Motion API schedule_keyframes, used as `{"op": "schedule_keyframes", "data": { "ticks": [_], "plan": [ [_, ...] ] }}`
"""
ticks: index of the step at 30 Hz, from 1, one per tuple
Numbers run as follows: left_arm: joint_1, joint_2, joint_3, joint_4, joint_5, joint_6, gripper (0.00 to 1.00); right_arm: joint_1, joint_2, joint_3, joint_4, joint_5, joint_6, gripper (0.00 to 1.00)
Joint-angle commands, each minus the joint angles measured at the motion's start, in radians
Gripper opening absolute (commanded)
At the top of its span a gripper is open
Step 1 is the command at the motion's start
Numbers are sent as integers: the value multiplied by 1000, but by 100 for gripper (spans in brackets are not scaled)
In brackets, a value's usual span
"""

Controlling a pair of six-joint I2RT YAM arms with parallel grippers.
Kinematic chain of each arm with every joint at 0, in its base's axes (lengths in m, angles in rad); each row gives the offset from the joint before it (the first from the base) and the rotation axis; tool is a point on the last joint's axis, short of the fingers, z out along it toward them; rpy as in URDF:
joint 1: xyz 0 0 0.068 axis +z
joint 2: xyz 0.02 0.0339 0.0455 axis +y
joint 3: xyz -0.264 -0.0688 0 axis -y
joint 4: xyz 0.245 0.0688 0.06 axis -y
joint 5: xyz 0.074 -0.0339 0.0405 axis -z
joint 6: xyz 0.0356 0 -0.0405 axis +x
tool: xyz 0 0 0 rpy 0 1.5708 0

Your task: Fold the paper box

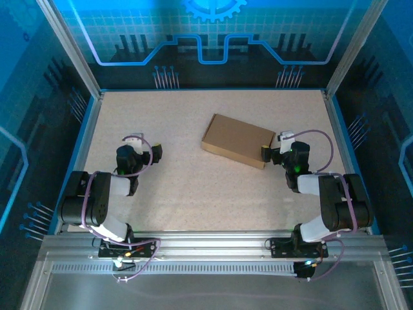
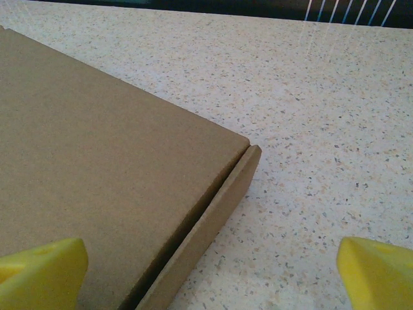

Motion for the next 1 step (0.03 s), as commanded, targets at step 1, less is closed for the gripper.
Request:
{"op": "schedule_keyframes", "data": {
  "ticks": [1],
  "plan": [
    [-6,1,16,18,0,19,99,7,3,13,18,14,-14,100]
  ]
}}
